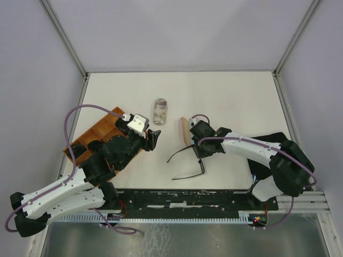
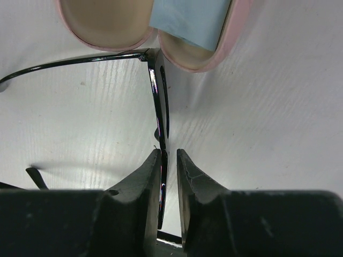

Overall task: Organize the sunglasses
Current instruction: Pick up the sunglasses from the center of the board, then fold the sunglasses.

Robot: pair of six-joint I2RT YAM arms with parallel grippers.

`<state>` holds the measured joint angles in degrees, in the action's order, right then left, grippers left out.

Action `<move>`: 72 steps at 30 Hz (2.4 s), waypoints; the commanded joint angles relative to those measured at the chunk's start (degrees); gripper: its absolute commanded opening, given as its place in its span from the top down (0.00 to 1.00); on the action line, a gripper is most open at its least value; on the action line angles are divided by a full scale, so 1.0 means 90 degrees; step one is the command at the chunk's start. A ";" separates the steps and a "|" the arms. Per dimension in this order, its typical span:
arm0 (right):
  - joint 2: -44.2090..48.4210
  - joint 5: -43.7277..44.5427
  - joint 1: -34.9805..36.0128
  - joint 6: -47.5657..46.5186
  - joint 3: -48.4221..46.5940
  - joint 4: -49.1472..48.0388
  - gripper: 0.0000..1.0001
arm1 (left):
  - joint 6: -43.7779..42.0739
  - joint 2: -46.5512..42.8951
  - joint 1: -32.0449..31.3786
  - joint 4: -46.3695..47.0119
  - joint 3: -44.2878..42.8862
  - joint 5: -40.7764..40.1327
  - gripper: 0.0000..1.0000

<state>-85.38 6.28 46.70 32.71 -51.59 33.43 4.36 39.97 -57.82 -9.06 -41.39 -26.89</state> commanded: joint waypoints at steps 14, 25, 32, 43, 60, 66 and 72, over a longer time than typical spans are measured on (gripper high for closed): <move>-0.0108 -0.0228 -0.0015 -0.0255 -0.0041 -0.0198 0.75 | 0.0413 -0.0068 0.0036 0.0291 -0.0031 -0.0019 0.39; -0.0180 -0.0136 -0.0010 -0.0308 -0.0056 -0.0155 0.87 | 0.0414 -0.0067 0.0037 0.0274 -0.0049 -0.0021 0.39; 0.0162 0.0036 -0.0003 -0.0366 0.0112 -0.0293 0.98 | 0.0768 0.0119 0.0033 0.0269 0.0003 -0.0065 0.39; 0.2061 0.1291 0.0788 -0.0424 0.0894 -0.1351 1.00 | 0.2362 0.1413 0.0037 -0.0078 -0.0508 -0.0642 0.33; 0.3423 0.2809 0.0932 -0.1553 0.1238 -0.2579 1.00 | 0.2234 0.3202 0.0191 -0.0323 -0.1997 -0.1001 0.30; 0.3454 0.2777 0.0930 -0.1832 0.1294 -0.2934 1.00 | 0.2148 0.3752 0.0225 -0.0278 -0.2391 -0.0704 0.30; 0.3378 0.2927 0.0934 -0.1907 0.1163 -0.3045 1.00 | 0.2103 0.4146 0.0228 -0.0236 -0.2575 -0.0306 0.31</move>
<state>-55.22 30.30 54.76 16.73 -39.94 10.33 23.90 76.16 -55.94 -13.30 -62.00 -32.40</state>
